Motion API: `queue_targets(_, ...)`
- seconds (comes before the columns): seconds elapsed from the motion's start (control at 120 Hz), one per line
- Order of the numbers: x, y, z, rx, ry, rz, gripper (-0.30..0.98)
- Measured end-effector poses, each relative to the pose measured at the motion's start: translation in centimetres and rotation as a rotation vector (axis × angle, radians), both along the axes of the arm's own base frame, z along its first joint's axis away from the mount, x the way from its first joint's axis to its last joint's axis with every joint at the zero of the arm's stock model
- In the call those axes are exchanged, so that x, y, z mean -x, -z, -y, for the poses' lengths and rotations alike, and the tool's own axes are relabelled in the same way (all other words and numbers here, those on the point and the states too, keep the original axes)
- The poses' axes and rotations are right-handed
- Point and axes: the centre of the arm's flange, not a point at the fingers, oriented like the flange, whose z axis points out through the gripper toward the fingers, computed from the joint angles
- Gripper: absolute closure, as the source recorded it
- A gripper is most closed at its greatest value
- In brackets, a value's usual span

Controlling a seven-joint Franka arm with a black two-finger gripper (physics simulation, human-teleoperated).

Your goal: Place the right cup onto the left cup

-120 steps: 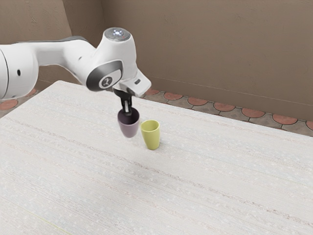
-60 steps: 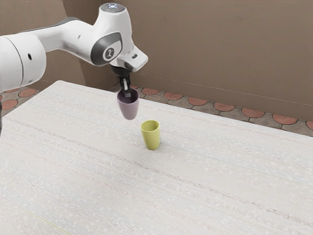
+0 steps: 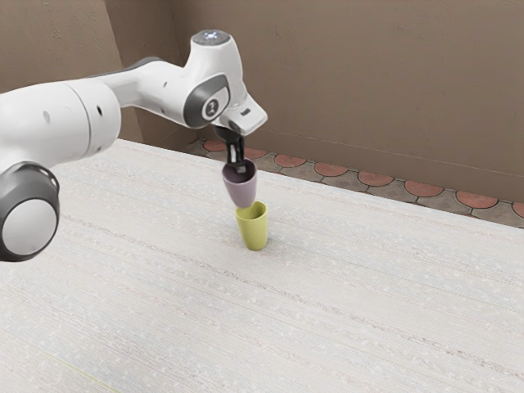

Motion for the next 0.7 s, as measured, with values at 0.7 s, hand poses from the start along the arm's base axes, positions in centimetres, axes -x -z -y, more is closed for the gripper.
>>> queue_targets(0.7,-0.9,3.0,1.6,0.017,0.129,-0.004,0.79)
